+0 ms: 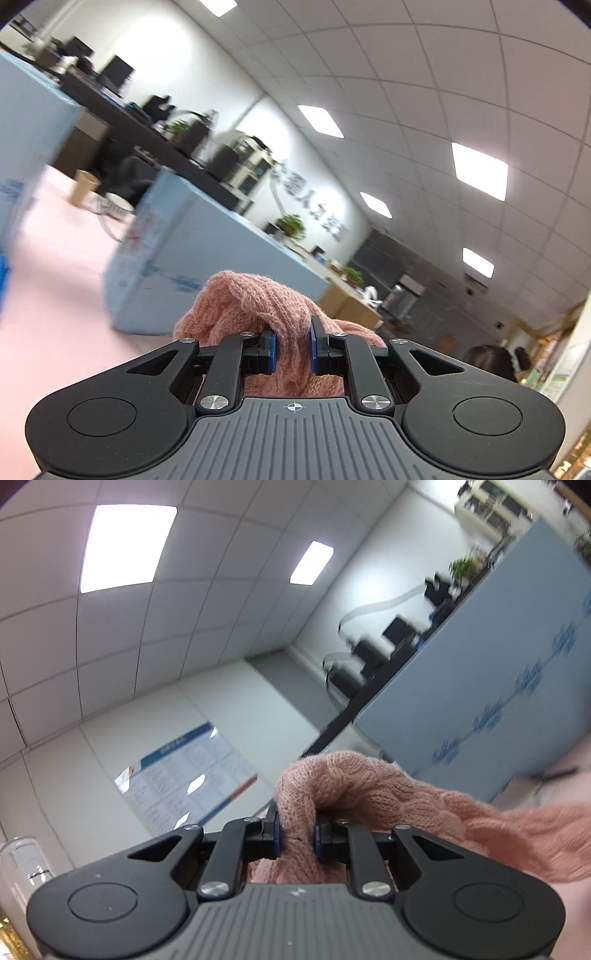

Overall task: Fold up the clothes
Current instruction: 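Carry the sweater with both grippers and lower it onto the desk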

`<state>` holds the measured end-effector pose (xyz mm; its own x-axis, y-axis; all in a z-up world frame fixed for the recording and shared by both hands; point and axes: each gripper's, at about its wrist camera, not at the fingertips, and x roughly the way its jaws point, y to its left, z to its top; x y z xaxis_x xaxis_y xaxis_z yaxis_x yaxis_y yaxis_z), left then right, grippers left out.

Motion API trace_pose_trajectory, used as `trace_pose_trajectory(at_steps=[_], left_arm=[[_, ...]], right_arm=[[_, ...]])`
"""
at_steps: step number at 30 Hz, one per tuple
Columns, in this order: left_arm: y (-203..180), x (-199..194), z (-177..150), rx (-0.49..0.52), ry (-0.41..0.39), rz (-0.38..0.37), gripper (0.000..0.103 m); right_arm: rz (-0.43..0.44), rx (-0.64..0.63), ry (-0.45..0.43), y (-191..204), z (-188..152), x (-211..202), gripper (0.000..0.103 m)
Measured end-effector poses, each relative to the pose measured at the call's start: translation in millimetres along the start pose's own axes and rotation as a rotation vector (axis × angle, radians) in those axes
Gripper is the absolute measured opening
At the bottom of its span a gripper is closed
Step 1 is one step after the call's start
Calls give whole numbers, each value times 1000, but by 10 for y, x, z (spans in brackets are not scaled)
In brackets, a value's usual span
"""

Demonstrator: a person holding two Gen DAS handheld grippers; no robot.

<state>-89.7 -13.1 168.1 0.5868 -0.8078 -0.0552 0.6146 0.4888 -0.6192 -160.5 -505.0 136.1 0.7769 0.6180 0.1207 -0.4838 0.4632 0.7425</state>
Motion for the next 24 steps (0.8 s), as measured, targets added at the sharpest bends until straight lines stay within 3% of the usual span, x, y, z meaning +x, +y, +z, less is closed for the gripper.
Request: trace_pose_trajectory(at_steps=[5,10,14,16,18,21,24], left_arm=[[343,-488,-183,-28,-12,120,15],[744,-832,-447,-94,35,257,15],[953,-1049,-675,-165,50,288,17],[998,-1097,-736,-175,53,304,22],[1032,-1124,-770,-167,44,330,23],[1041,-1217,-798,-169,17,356,26],[990,-1324,-772,-133,-24,399,36]], right_arm=[[-17,37,167,-22,-549,504,17],[-79,59,307,-20,-1179,771,17],[-130,39,389,-61,-1580,743,18],[-156,27,423,-57,-1686,662,28],[-240,-11,435,-19,-1749,561,39],[-317,-65,411,8,-1708,388,60],[-346,-88,341,80,-1667,107,71]])
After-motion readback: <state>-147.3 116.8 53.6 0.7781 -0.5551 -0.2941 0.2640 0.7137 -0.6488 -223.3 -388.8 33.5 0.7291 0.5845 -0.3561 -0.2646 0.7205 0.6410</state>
